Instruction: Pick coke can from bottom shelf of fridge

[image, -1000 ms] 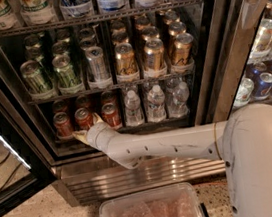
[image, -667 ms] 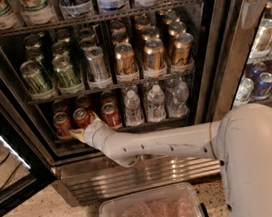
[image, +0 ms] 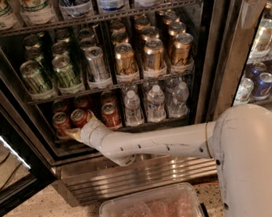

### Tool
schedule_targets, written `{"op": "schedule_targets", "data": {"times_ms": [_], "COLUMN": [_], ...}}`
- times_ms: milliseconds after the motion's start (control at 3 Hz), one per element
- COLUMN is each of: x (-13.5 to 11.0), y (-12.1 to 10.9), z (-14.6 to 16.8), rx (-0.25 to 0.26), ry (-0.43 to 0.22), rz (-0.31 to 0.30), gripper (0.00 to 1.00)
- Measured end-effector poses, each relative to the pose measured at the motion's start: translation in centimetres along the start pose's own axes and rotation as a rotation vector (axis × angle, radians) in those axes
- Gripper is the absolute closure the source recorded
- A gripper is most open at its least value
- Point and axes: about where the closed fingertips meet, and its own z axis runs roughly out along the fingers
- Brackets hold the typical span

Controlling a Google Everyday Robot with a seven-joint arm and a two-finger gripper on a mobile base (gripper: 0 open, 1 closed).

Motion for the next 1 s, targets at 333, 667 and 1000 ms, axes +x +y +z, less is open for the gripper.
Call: {"op": "schedule_targets", "data": {"times_ms": [333,667,1000], "x": [0.0,0.0,-0.01], "y": [0.0,0.0,0.0], "z": [0.0,0.0,0.0], "rx": [0.0,0.0,0.0], "ry": [0.0,0.0,0.0], "rz": [0.0,0.0,0.0], "gripper": [0.8,1.0,1.0]}}
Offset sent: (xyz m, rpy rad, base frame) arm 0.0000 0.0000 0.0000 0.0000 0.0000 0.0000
